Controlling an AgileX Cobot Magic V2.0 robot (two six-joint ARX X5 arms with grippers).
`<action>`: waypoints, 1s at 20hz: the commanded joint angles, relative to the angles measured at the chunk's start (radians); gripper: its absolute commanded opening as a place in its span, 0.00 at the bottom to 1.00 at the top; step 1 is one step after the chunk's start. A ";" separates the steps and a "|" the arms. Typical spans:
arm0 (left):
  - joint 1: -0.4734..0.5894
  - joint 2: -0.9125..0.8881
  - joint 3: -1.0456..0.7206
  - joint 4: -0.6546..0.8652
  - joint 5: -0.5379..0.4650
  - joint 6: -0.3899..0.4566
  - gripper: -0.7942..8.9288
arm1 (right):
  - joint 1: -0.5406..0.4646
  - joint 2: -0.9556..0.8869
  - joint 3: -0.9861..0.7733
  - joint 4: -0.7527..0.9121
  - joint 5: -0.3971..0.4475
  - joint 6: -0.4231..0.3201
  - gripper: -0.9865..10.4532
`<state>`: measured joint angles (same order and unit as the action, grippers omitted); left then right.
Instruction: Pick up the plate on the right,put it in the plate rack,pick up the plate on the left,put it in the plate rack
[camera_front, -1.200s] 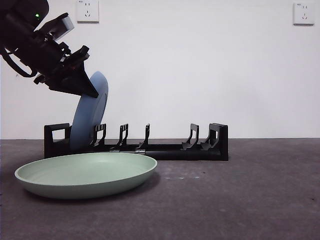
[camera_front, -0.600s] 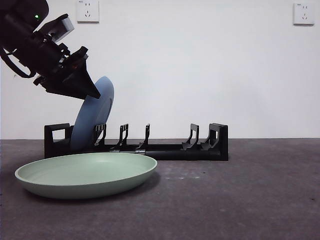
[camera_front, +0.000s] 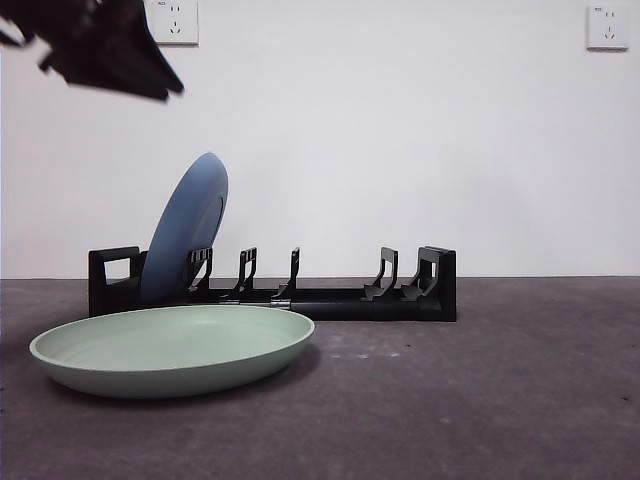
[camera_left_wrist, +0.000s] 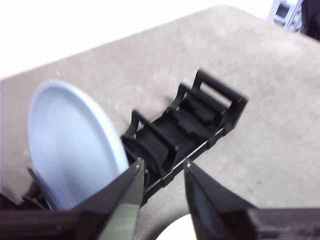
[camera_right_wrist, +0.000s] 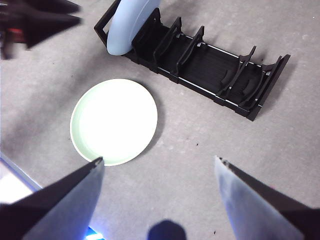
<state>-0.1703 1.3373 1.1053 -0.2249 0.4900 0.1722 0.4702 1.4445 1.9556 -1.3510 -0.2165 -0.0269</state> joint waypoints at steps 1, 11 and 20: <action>0.001 -0.110 0.000 -0.046 0.008 0.025 0.35 | 0.002 0.018 -0.010 0.015 -0.001 -0.003 0.42; 0.000 -0.622 0.032 -0.416 -0.002 0.353 0.38 | 0.027 0.325 -0.068 0.103 -0.115 -0.001 0.42; -0.014 -0.721 0.081 -0.697 -0.101 0.461 0.54 | 0.141 0.527 -0.351 0.465 -0.112 0.087 0.42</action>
<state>-0.1822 0.6216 1.1809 -0.9237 0.3874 0.6186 0.6044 1.9591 1.6127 -0.9009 -0.3286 0.0383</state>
